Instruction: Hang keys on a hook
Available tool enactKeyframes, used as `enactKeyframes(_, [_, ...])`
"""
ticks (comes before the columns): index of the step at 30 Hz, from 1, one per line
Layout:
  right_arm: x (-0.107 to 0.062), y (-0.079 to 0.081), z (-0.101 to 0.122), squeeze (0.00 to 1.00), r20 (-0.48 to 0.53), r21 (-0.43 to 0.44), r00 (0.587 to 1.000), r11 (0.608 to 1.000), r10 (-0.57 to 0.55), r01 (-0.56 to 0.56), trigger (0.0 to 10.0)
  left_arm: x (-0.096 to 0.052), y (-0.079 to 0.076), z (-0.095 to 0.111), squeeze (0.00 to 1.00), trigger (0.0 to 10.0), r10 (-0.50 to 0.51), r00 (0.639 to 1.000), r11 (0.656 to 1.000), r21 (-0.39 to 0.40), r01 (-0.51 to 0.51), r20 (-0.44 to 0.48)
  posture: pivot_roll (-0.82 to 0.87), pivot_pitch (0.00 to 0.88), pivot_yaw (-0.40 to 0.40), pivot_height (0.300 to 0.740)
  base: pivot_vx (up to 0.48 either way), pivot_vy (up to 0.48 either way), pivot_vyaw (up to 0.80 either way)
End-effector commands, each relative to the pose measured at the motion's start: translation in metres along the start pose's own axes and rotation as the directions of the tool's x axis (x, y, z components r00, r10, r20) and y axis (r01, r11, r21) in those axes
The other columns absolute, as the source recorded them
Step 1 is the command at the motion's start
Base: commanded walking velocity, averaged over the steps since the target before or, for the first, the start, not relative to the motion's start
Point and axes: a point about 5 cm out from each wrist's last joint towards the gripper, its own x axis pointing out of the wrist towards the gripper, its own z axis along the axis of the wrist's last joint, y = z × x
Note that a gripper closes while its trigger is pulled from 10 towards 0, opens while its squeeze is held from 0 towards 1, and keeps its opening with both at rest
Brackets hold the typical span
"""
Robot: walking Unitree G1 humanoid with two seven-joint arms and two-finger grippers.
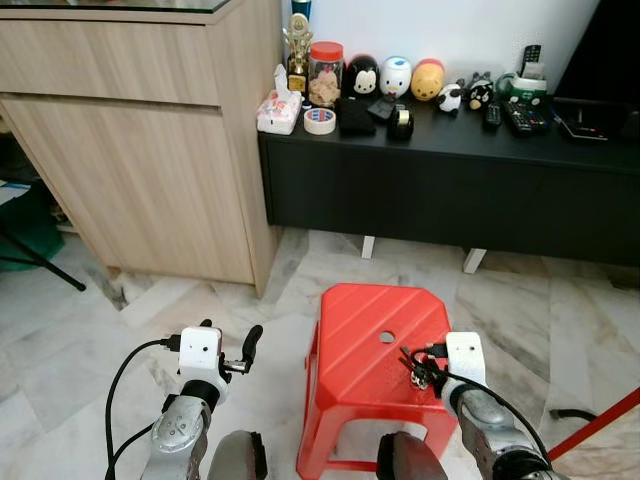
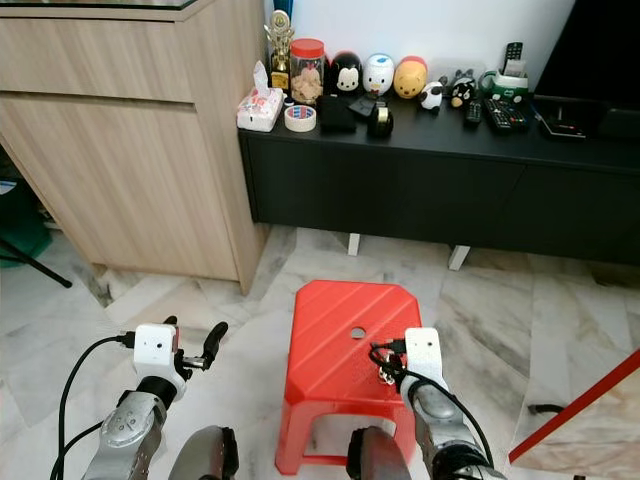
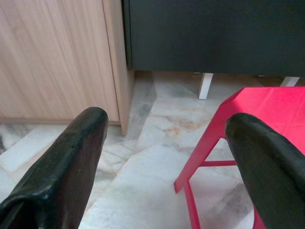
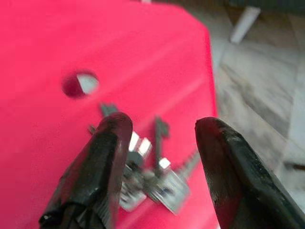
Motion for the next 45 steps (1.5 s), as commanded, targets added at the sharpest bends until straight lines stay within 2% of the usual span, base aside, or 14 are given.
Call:
enactKeyframes(1, [0.000,0.003,0.004,0.00,0.029,0.013,1.000,1.000,0.013,-0.013,10.0,-0.001,-0.002,-0.001,0.00,10.0,-0.014,1.000,1.000,0.014,0.014,-0.010,0.09,0.062,-0.037,0.600,0.000,0.000,0.00])
enactKeyframes(4, [-0.001,0.013,0.000,0.00,0.021,0.001,0.998,0.998,0.060,-0.060,10.0,-0.001,-0.002,-0.002,0.00,10.0,-0.013,1.000,1.000,0.014,0.014,-0.012,0.10,0.063,-0.041,0.600,0.000,0.000,0.00])
enactKeyframes(7, [-0.002,0.013,-0.011,0.00,-0.047,-0.012,0.998,0.999,0.035,-0.036,10.0,-0.002,-0.001,-0.003,0.00,10.0,-0.012,1.000,1.000,0.016,0.013,-0.017,0.09,0.062,-0.044,0.600,0.000,0.000,0.00])
enactKeyframes(11, [-0.004,0.020,-0.018,0.00,-0.067,0.016,0.997,0.999,0.038,-0.037,10.0,-0.003,-0.002,-0.005,0.00,10.0,-0.012,1.000,1.000,0.016,0.012,-0.021,0.09,0.064,-0.048,0.600,0.000,0.000,0.00])
enactKeyframes(13, [-0.005,0.020,-0.020,0.00,-0.064,0.073,0.998,0.997,0.004,0.000,10.0,-0.003,-0.002,-0.005,0.00,10.0,-0.012,1.000,1.000,0.015,0.013,-0.021,0.09,0.064,-0.049,0.600,0.000,0.000,0.00])
enactKeyframes(14, [-0.005,0.020,-0.019,0.00,-0.047,0.156,0.998,0.986,-0.045,0.051,10.0,-0.003,-0.002,-0.005,0.00,10.0,-0.012,1.000,1.000,0.014,0.012,-0.020,0.09,0.063,-0.052,0.600,0.000,0.000,0.00])
enactKeyframes(16, [-0.006,0.019,-0.017,0.00,-0.017,0.267,0.997,0.960,-0.078,0.080,10.0,-0.003,-0.003,-0.005,0.00,10.0,-0.012,1.000,1.000,0.015,0.012,-0.020,0.09,0.063,-0.054,0.600,0.000,0.000,0.00])
enactKeyframes(18, [-0.007,0.019,-0.016,0.00,-0.003,0.300,0.996,0.950,-0.090,0.087,10.0,-0.003,-0.003,-0.005,0.00,10.0,-0.011,1.000,1.000,0.015,0.012,-0.020,0.09,0.062,-0.055,0.600,0.000,0.000,0.00])
enactKeyframes(20, [-0.008,0.019,-0.014,0.00,0.035,0.408,0.994,0.910,-0.105,0.081,10.0,-0.003,-0.002,-0.005,0.00,10.0,-0.008,1.000,1.000,0.015,0.008,-0.019,0.09,0.063,-0.058,0.600,0.000,0.000,0.00])
enactKeyframes(24, [-0.011,0.018,-0.014,0.00,0.070,0.492,0.991,0.868,-0.113,0.064,10.0,-0.004,-0.001,-0.005,0.00,10.0,-0.003,1.000,1.000,0.017,0.003,-0.021,0.08,0.063,-0.058,0.600,0.000,0.000,0.00])
enactKeyframes(27, [-0.014,0.016,-0.019,0.00,0.059,0.542,0.990,0.837,-0.130,0.078,10.0,-0.003,-0.001,-0.005,0.00,10.0,-0.001,1.000,1.000,0.016,0.001,-0.020,0.08,0.063,-0.058,0.600,0.000,0.000,0.00])
enactKeyframes(28, [-0.015,0.014,-0.024,0.00,0.038,0.576,0.990,0.813,-0.135,0.089,10.0,-0.003,-0.001,-0.005,0.00,10.0,-0.002,1.000,1.000,0.016,0.002,-0.019,0.08,0.063,-0.058,0.600,0.000,0.000,0.00])
enactKeyframes(34, [-0.018,0.014,-0.037,0.00,-0.010,0.635,0.991,0.765,-0.131,0.108,10.0,-0.002,-0.001,-0.005,0.00,10.0,-0.002,1.000,1.000,0.017,0.002,-0.020,0.08,0.059,-0.060,0.600,0.000,0.000,0.00])
enactKeyframes(45, [-0.019,0.018,-0.045,0.00,-0.058,0.655,0.992,0.746,-0.109,0.120,10.0,-0.003,-0.001,-0.007,0.00,10.0,0.001,1.000,1.000,0.019,0.000,-0.024,0.08,0.060,-0.061,0.600,0.000,0.000,0.00])
